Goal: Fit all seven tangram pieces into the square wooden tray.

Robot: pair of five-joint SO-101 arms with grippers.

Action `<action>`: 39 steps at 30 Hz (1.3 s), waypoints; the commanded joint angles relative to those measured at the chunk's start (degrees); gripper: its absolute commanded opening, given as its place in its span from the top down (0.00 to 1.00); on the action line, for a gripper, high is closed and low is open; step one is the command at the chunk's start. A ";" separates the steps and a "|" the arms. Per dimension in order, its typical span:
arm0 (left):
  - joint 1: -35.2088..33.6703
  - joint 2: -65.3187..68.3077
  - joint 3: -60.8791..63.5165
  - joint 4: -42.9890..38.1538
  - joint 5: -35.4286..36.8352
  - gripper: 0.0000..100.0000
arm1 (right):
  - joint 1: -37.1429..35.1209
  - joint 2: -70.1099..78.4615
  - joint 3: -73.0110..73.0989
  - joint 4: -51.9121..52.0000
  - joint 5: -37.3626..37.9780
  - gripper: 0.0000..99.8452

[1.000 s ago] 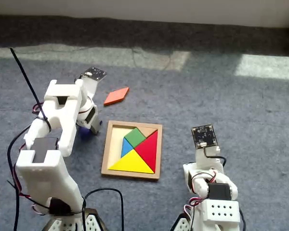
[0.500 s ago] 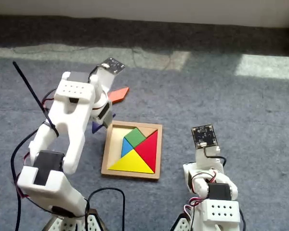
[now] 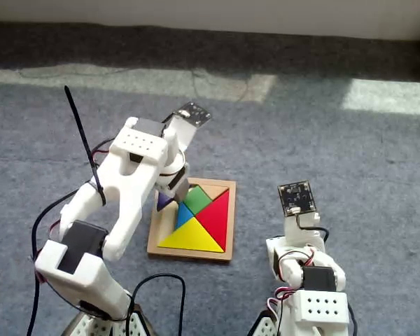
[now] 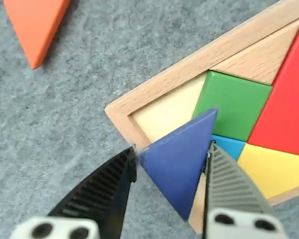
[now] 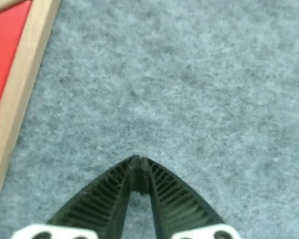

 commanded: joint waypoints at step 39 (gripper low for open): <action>-7.69 32.31 -61.23 13.54 -14.15 0.72 | 0.66 -0.66 1.27 -0.92 0.62 0.99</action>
